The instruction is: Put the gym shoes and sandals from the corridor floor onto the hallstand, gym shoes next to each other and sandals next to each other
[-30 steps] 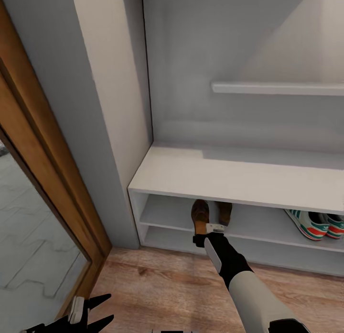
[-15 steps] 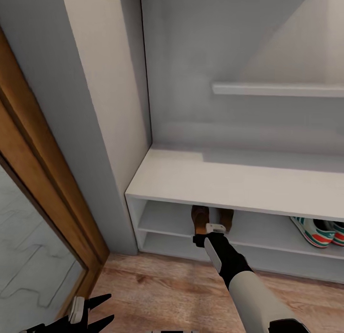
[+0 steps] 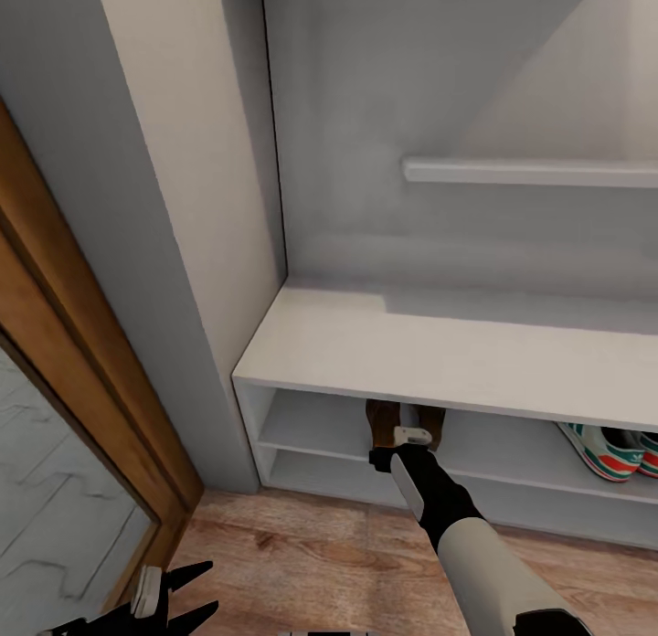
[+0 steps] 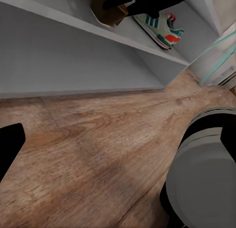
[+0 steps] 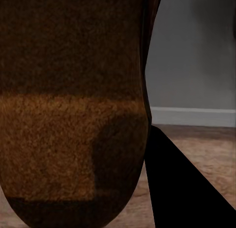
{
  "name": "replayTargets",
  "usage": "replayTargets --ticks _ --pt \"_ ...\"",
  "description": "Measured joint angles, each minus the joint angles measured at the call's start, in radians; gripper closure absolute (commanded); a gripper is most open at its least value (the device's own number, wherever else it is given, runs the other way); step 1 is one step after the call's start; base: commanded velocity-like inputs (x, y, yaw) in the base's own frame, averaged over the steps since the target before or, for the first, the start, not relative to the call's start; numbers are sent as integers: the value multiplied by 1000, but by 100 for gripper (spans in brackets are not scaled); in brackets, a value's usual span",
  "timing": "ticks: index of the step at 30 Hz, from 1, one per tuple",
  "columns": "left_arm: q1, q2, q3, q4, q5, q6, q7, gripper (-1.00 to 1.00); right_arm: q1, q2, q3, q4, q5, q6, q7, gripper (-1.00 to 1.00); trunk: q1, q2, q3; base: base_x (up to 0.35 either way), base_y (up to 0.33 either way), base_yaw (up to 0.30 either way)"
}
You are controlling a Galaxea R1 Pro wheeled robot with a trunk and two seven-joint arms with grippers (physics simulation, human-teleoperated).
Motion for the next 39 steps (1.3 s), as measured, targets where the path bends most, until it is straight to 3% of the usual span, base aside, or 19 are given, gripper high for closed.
replayTargets --ticks 39 --pt "0 0 -2 0 2 1 4 -100 0 0 0 0 0 -1 1 100 0 0 0 67 -14 0"
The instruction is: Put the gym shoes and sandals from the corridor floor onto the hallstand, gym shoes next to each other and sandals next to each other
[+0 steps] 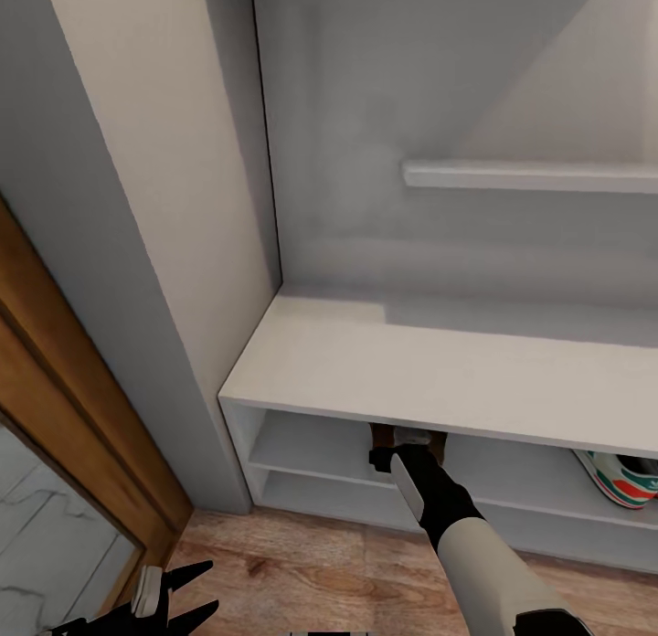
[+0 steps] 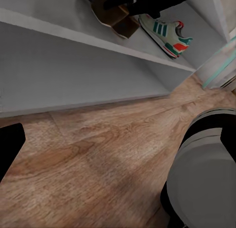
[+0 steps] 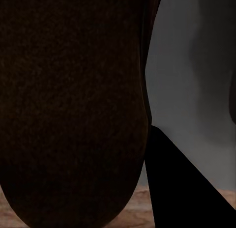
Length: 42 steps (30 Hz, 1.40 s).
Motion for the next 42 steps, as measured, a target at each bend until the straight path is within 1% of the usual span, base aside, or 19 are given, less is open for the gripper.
replayTargets --ticks 11,12,31,42 --pt "0 0 0 0 0 0 -1 -100 0 0 0 1 0 0 0 100 0 0 0 63 0 0" --pt "0 0 0 0 0 0 -1 -100 0 0 0 1 0 0 0 -100 0 0 0 15 0 0" --pt "0 0 1 0 0 0 -2 -100 0 0 0 1 -3 0 -1 -100 0 0 0 -7 0 0" --pt "0 0 1 0 0 0 -3 -100 0 0 0 3 -3 -1 -1 -100 1 0 0 -267 0 0"
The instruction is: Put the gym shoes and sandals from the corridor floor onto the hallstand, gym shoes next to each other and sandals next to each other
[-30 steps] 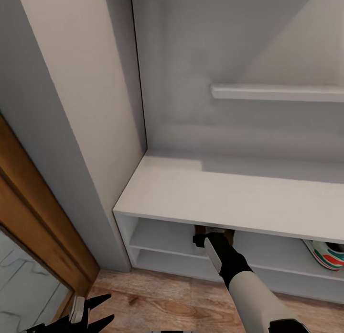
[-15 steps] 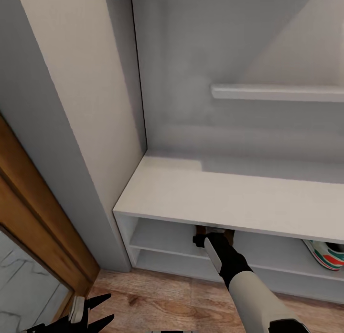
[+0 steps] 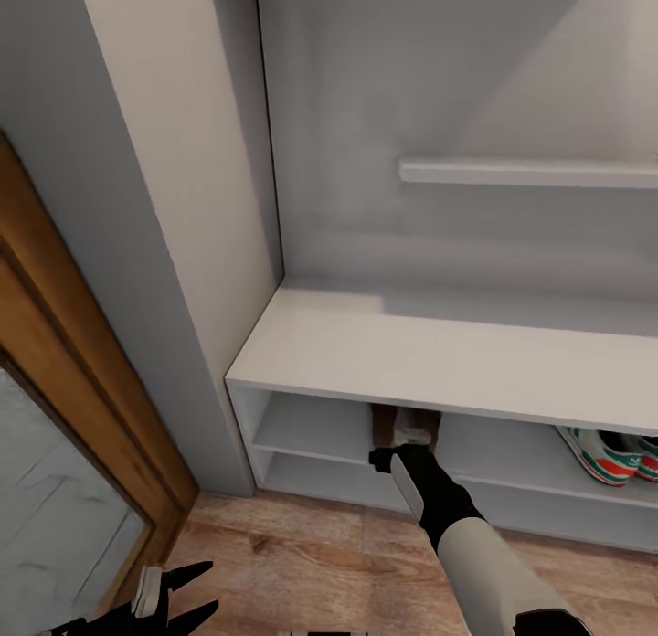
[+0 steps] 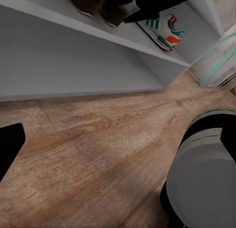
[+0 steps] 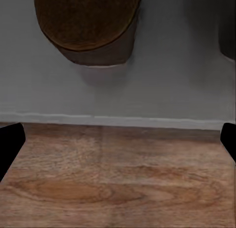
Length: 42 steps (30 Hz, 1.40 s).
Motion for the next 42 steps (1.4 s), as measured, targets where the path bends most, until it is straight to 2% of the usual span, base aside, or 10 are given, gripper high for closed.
replayTargets --ticks 33,42 --pt "0 0 0 0 1 0 2 -100 0 0 3 0 0 -1 2 -100 0 0 0 -335 0 0" --pt "0 0 -1 0 0 0 3 -100 0 0 4 5 1 -38 2 -100 0 0 0 -299 0 0"
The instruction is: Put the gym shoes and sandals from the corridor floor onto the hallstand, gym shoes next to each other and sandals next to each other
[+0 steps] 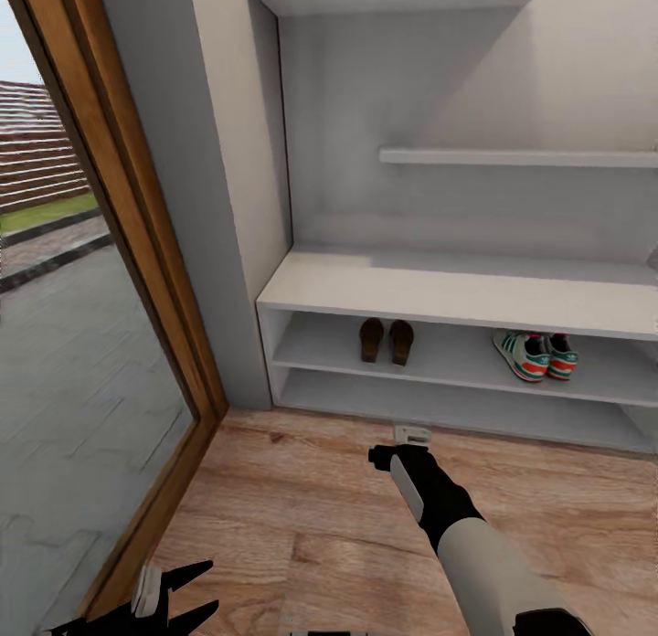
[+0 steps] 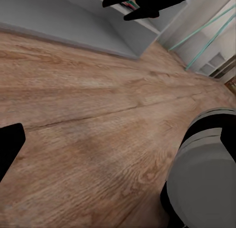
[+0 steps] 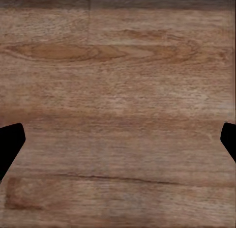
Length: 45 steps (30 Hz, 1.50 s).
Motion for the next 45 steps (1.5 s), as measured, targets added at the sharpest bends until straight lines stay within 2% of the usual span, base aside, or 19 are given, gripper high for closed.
replayTargets --ticks 10,24,26,27,28,30,34,37,39,40,44,45 --pt "0 -3 -1 1 -2 -3 3 -100 1 0 0 10 1 -26 0 -100 0 0 0 -114 -142 0" --pt "0 -3 -1 0 -3 -3 3 -100 5 -2 4 32 9 -113 11 -100 0 0 0 -8 -75 0" --pt "0 -3 -1 0 -3 -3 3 -100 5 -12 4 41 10 -129 16 -100 0 0 0 0 -3 0" --pt "0 -2 -1 0 -3 -2 3 -100 6 -38 4 64 11 -158 33 -100 0 0 0 0 -1 0" --pt "0 -2 -2 0 -3 -2 3 -100 6 -47 4 71 10 -165 40 -100 0 0 0 0 0 0" --pt "0 -2 -3 0 -3 -2 4 -100 7 -89 4 105 11 -194 100 -100 0 0 0 0 0 0" --pt "0 -3 -2 0 -3 -2 6 -100 6 -136 4 140 11 -216 198 -100 -2 1 11 0 0 0" --pt "0 -3 -2 0 -3 -2 6 -100 6 -156 5 155 10 -221 232 -100 -3 1 23 0 0 0" --pt "0 -2 -2 0 -3 -2 7 -100 6 -186 4 178 11 -238 261 -100 -4 2 31 0 0 0" --pt "0 -2 -2 0 -3 -2 7 -100 7 -192 5 183 10 -243 264 -100 -5 2 35 0 0 0" --pt "0 -2 -3 0 -3 -2 8 -100 6 -217 5 219 10 -284 273 -100 -17 24 48 0 0 0" --pt "0 -2 -4 0 -3 -2 15 -100 7 -228 4 253 10 -326 279 -100 -20 31 51 0 0 0"
